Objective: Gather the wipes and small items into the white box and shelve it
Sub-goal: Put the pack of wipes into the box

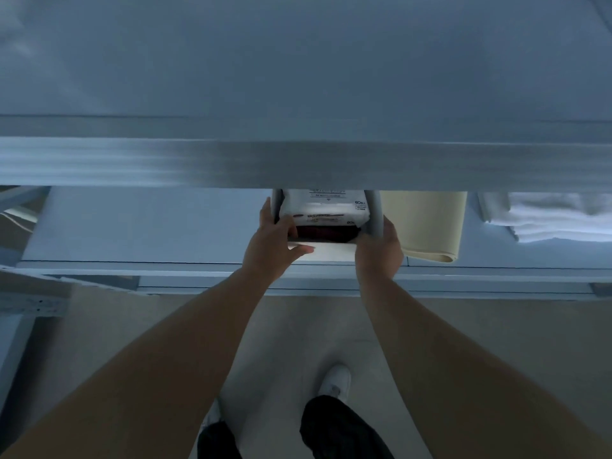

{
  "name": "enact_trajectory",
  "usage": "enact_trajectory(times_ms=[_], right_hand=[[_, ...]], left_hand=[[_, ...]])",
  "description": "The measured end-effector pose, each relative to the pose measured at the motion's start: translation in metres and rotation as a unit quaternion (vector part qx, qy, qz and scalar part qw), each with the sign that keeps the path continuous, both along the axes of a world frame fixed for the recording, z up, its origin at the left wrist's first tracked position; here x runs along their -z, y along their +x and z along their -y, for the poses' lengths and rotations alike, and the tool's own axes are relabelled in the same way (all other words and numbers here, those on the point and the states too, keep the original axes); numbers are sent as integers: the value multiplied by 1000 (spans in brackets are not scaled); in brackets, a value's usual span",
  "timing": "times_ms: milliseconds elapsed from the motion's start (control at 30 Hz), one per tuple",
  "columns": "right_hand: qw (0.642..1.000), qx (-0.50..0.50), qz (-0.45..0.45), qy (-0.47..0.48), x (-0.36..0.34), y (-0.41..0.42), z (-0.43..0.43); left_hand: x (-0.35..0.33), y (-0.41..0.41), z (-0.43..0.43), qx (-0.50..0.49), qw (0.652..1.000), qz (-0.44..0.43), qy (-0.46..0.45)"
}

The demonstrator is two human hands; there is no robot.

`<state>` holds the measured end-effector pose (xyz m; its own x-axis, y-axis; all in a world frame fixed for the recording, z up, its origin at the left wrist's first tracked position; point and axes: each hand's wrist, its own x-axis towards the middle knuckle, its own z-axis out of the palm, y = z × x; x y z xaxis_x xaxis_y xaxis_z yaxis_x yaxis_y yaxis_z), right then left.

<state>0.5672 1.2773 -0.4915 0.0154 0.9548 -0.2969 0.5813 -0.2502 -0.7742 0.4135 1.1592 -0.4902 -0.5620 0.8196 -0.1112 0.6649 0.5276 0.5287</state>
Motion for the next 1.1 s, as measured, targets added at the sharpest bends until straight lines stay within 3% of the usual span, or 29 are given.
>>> enact_trajectory(times_ms=[233,433,767,1100], right_hand=[[1000,7,-5,-21,-6,2,0],[999,24,-12,-20,-7,-2,-3],[999,-38,16,23,-18,4,15],[996,-74,-3,41,-64,6,94]], left_hand=[[-5,8,-1,-14,1000,6,-2],[-6,3,-2,1,998,-33,-61],[3,12,25,-25,1000,-13,10],[-37,27,117,-73,996,14,50]])
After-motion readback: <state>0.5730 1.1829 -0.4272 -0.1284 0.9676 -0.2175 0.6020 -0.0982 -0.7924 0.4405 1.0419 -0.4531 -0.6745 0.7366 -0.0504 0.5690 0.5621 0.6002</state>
